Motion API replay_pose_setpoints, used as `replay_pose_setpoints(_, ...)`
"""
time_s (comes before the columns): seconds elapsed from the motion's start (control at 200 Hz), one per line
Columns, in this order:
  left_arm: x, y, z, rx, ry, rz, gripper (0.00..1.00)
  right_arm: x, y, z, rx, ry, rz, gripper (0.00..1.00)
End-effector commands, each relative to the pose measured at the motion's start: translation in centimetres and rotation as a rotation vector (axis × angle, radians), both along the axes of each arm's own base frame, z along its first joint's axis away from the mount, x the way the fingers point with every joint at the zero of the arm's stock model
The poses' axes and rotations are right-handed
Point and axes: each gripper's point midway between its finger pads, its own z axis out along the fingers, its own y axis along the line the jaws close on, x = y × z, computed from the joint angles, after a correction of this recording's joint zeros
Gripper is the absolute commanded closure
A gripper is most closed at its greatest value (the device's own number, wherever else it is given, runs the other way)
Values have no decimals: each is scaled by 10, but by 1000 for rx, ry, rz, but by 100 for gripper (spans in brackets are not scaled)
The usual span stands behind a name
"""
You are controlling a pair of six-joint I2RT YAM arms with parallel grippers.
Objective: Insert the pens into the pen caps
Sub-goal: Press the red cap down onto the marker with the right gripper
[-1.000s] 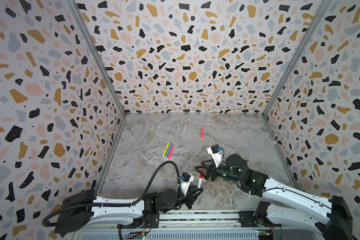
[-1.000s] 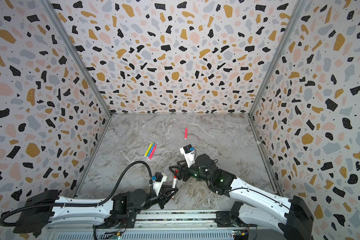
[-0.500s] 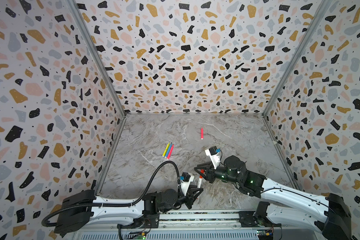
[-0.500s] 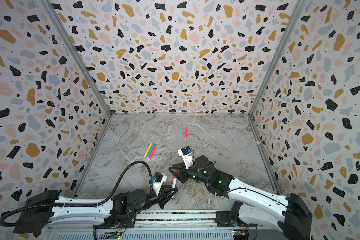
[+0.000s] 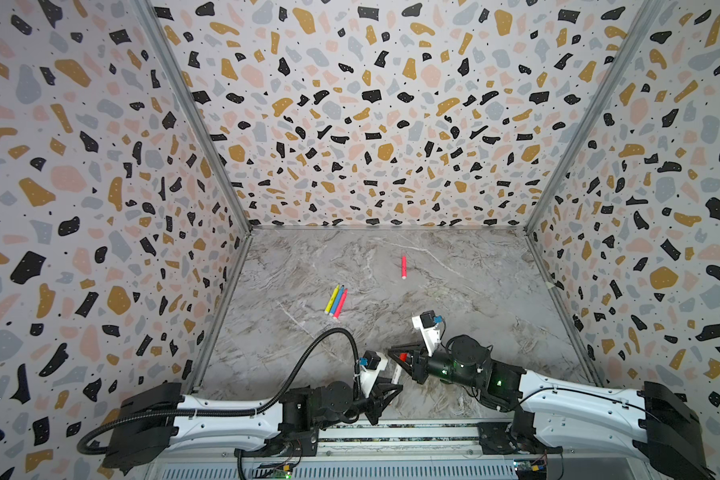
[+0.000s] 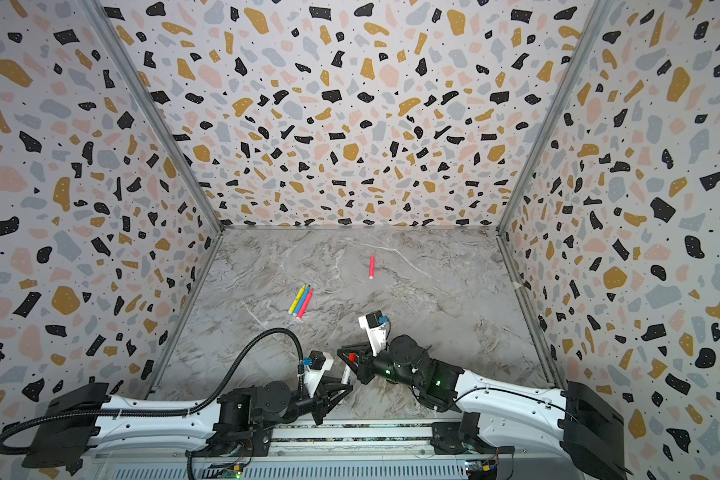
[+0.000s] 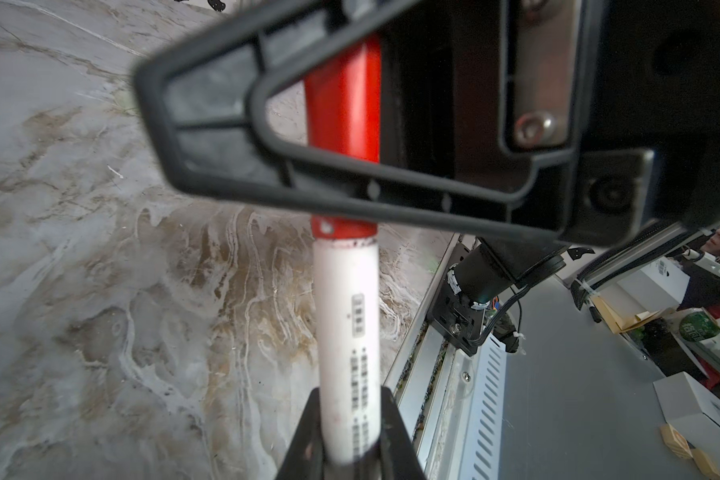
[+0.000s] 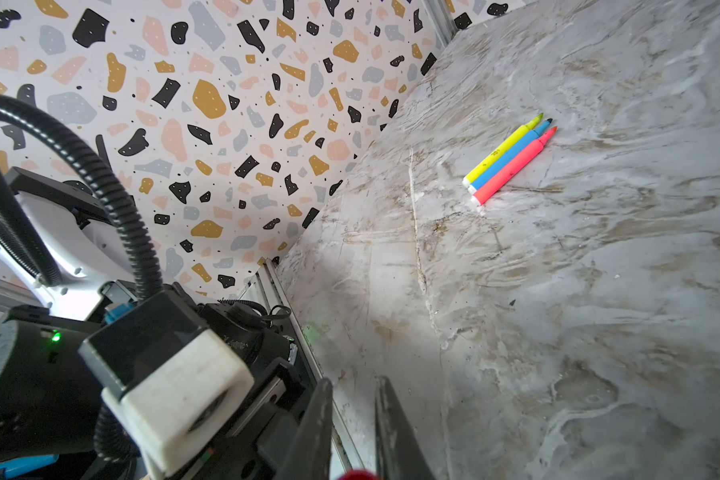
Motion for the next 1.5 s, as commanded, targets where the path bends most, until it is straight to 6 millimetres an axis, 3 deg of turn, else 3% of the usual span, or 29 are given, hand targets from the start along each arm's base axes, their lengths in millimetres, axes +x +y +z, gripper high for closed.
replay_pose_setpoints(0.0, 19, 2, 59, -218, -52, 101, 100, -19, -1, -35, -97, 63, 57, 100)
replay_pose_setpoints(0.325, 21, 3, 64, -230, -60, 111, 100, -29, 5, -46, -99, 83, 74, 100)
replay_pose_setpoints(0.571, 21, 6, 75, -254, -78, 117, 100, -51, 15, -83, -211, 116, 112, 100)
replay_pose_setpoints(0.851, 29, 28, 98, -345, -100, 190, 100, -77, 12, -128, -282, 226, 96, 100)
replay_pose_setpoints(1.021, 30, 34, 106, -360, -115, 199, 100, -91, 21, -138, -322, 238, 117, 100)
replay_pose_setpoints(1.217, 30, 31, 91, -323, -100, 195, 100, -82, 28, -113, -291, 167, 100, 100)
replay_pose_setpoints(1.417, 28, 25, 65, -259, -67, 181, 100, -46, 27, -62, -260, 57, 43, 100)
replay_pose_setpoints(1.447, 28, 23, 62, -247, -64, 175, 100, -41, 25, -53, -248, 41, 33, 94)
replay_pose_setpoints(1.492, 27, 21, 59, -231, -63, 166, 100, -33, 21, -39, -233, 14, 16, 76)
